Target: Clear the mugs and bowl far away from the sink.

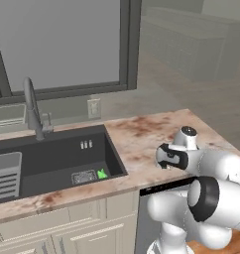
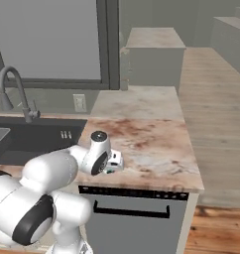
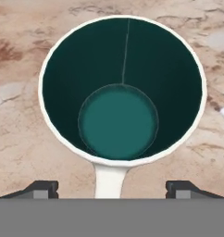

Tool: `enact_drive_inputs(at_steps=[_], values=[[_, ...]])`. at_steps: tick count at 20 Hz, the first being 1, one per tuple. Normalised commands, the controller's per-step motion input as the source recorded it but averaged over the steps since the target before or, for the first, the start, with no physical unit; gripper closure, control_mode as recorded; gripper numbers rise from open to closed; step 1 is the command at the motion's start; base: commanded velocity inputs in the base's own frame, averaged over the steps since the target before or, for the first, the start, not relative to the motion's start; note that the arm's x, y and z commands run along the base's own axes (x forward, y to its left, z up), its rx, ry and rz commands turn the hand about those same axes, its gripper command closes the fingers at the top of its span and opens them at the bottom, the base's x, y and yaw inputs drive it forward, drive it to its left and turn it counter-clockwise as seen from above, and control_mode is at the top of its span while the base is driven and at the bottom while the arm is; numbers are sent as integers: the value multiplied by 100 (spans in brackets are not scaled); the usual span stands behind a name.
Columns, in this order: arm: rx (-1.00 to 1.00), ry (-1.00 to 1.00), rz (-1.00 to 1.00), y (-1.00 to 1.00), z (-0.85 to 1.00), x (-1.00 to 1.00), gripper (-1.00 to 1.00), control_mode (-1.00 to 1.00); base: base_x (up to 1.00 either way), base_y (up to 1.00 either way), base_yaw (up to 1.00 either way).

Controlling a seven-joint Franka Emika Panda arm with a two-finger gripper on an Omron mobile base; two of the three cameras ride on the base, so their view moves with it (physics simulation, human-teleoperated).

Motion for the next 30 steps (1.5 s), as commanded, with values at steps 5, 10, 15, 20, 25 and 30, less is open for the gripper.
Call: enact_drive_inputs(at_steps=[5, 10, 15, 20, 25, 30], values=[[0, 0, 0, 0, -13, 0, 100, -100, 0, 0, 0], [0, 0, 0, 0, -11, -1, 100, -100, 0, 0, 0], [0, 0, 0, 0, 0, -2, 100, -100, 0, 0, 0], [0, -3, -2, 0, 50, -31, 100, -100, 0, 0, 0], [-6, -8, -7, 3, 100, -45, 100, -100, 0, 0, 0], [-1, 1, -8, 0, 100, -37, 100, -100, 0, 0, 0]])
